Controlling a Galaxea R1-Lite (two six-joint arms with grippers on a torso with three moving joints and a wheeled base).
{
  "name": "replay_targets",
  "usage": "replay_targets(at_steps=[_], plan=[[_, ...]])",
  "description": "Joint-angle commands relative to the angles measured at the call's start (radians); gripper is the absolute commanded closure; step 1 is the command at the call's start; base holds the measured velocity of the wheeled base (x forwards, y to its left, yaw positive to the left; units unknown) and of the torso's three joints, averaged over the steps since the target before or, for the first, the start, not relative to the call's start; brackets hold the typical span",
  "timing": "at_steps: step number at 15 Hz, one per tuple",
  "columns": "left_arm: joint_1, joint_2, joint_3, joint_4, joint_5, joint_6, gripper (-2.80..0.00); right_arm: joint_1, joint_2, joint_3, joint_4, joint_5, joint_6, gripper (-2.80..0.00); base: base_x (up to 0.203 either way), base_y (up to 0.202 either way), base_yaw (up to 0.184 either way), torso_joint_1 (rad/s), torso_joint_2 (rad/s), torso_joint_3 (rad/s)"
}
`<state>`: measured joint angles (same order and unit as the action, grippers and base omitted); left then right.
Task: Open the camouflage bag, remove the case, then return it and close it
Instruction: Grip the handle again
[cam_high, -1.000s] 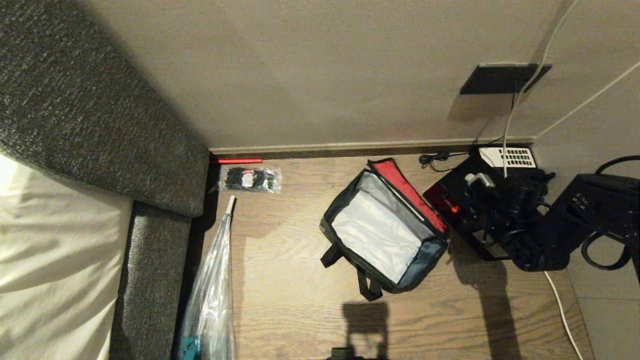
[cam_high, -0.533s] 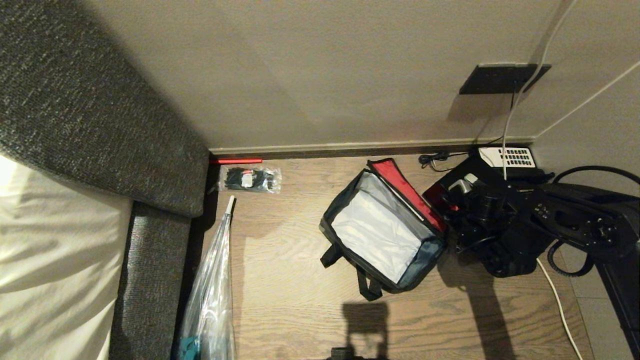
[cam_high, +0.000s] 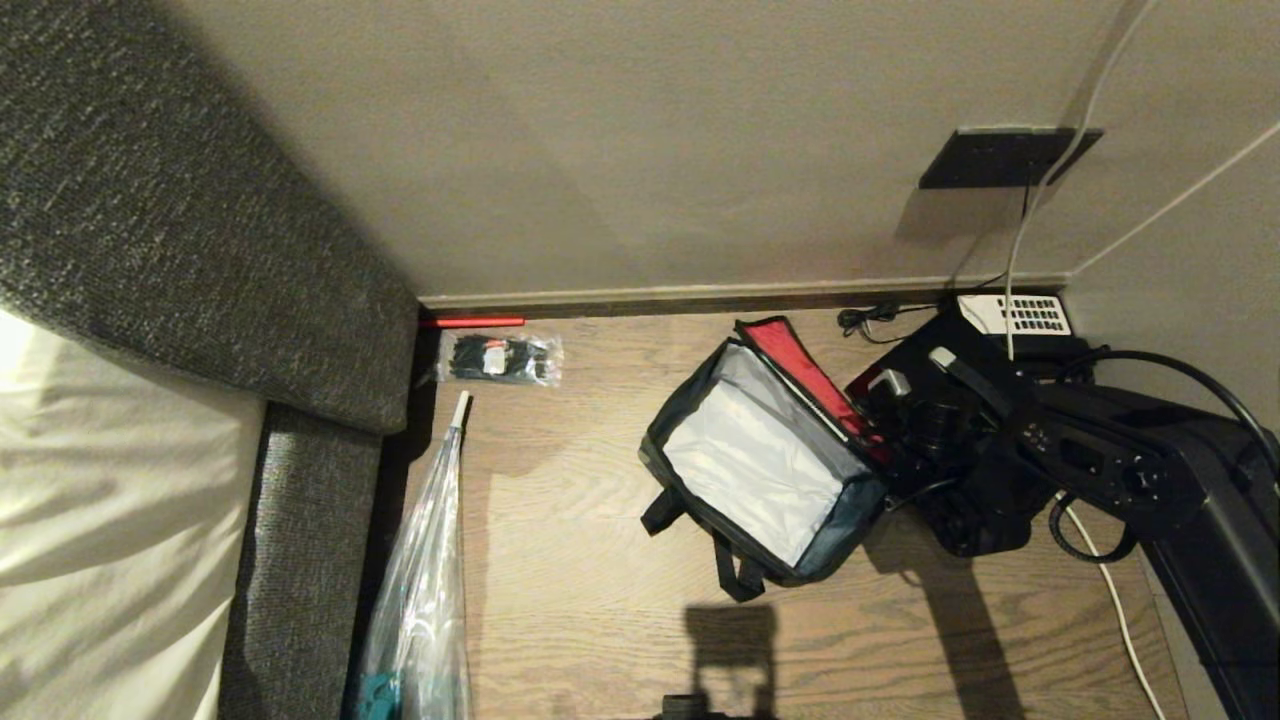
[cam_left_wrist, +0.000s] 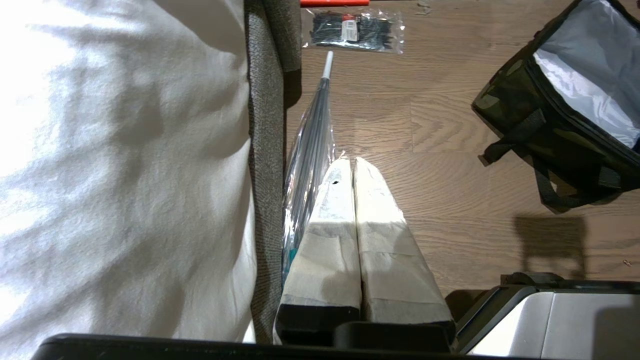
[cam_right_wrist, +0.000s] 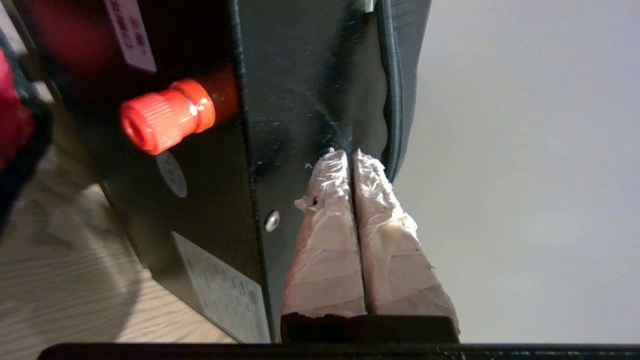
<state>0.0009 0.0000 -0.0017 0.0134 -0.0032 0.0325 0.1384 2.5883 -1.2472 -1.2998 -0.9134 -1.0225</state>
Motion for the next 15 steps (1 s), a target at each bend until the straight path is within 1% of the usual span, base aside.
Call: replay_targets(at_steps=[1, 2, 3, 7, 12, 13, 14, 15], plan=[[0.000, 0.000, 0.000, 0.000, 0.000, 0.000, 0.00, -0.001, 0.002, 0.000, -0.011, -0.005, -0.015, 0.00, 0.000, 0.000, 0.000, 0.000, 0.00, 0.000], [0.001, 0.000, 0.000, 0.000, 0.000, 0.000, 0.00, 0.000, -0.003, 0.005, -0.009, -0.005, -0.015, -1.80, 0.000, 0.000, 0.000, 0.000, 0.00, 0.000], [0.000, 0.000, 0.000, 0.000, 0.000, 0.000, 0.00, 0.000, -0.009, 0.015, 0.001, -0.004, -0.018, -2.80, 0.000, 0.000, 0.000, 0.000, 0.00, 0.000], [0.001, 0.000, 0.000, 0.001, 0.000, 0.000, 0.00, -0.008, 0.004, 0.014, -0.026, -0.002, -0.016, -2.80, 0.000, 0.000, 0.000, 0.000, 0.00, 0.000], [0.000, 0.000, 0.000, 0.000, 0.000, 0.000, 0.00, -0.050, 0.074, -0.107, -0.026, -0.004, -0.019, -2.80, 0.000, 0.000, 0.000, 0.000, 0.00, 0.000], [-0.001, 0.000, 0.000, 0.000, 0.000, 0.000, 0.00, -0.063, 0.089, -0.136, -0.029, -0.004, -0.034, -2.80, 0.000, 0.000, 0.000, 0.000, 0.00, 0.000], [0.001, 0.000, 0.000, 0.000, 0.000, 0.000, 0.00, -0.086, 0.111, -0.162, -0.038, -0.005, -0.087, -2.80, 0.000, 0.000, 0.000, 0.000, 0.00, 0.000], [0.001, 0.000, 0.000, 0.000, 0.000, 0.000, 0.00, -0.099, 0.133, -0.189, -0.042, -0.005, -0.112, -2.80, 0.000, 0.000, 0.000, 0.000, 0.00, 0.000]])
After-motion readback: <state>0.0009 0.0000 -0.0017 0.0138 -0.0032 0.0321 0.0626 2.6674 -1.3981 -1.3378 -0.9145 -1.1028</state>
